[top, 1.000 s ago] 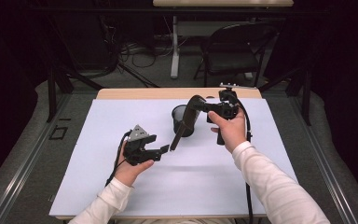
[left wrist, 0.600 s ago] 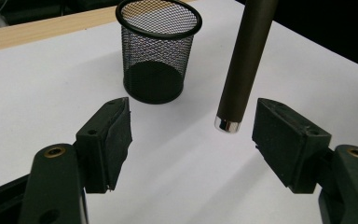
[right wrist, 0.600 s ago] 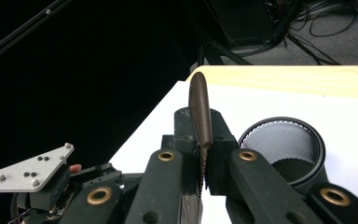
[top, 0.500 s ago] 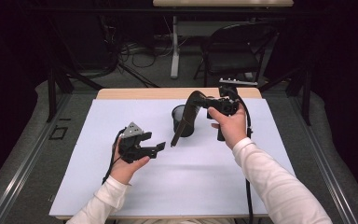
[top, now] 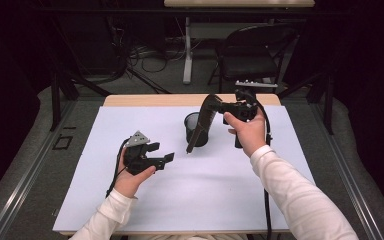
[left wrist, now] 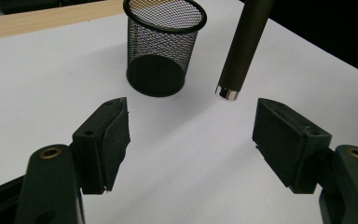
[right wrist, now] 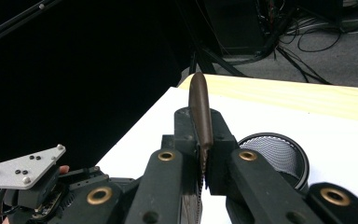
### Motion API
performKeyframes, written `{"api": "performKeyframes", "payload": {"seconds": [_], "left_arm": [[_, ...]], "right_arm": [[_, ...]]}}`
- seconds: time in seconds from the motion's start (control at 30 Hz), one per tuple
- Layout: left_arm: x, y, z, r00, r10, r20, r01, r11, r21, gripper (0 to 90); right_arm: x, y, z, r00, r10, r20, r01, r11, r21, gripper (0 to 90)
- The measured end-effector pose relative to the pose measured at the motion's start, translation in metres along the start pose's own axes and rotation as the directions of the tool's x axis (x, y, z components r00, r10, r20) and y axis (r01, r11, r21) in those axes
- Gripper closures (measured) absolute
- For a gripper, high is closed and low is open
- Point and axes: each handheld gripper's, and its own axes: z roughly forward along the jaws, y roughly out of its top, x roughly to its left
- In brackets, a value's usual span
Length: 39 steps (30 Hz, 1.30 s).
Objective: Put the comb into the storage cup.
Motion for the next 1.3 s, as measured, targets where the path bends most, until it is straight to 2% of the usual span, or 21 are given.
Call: {"api": "performKeyframes", "payload": {"seconds": [0.23,0.53,0.73,0.83,0.97,1.1,1.3], "left_arm": [[0.002,0.001,-0.002,0.9994,-0.029,0.018,0.03,0.9995,-0.014,25.7],[0.003,0.001,-0.007,0.999,0.003,0.045,-0.003,1.0,-0.007,16.6],[0.004,0.002,-0.008,0.9985,0.006,0.054,-0.006,0.9999,-0.009,15.5],[0.005,0.002,-0.008,0.9986,0.0,0.052,0.001,1.0,-0.009,14.9],[0.006,0.001,-0.008,0.9984,0.014,0.054,-0.014,0.9999,-0.003,4.8],[0.006,0.0,-0.007,0.9981,0.041,0.046,-0.041,0.9991,0.005,2.7],[0.006,0.0,-0.006,0.9984,0.043,0.035,-0.044,0.999,0.01,0.5]], "right_arm": [[0.002,0.006,-0.004,0.9998,-0.017,0.013,0.018,1.0,-0.007,86.4],[0.004,0.014,-0.005,0.9988,-0.037,0.033,0.037,0.999,-0.006,86.4],[0.009,0.018,-0.003,0.9981,-0.047,0.04,0.047,0.999,-0.004,86.4],[0.012,0.021,-0.002,0.9971,-0.062,0.043,0.063,0.998,-0.008,86.4],[0.015,0.024,-0.003,0.9966,-0.068,0.047,0.069,0.998,-0.015,86.4],[0.015,0.028,-0.003,0.9955,-0.077,0.056,0.078,0.997,-0.019,86.4],[0.016,0.036,-0.004,0.9938,-0.085,0.071,0.087,0.996,-0.028,86.4]]}}
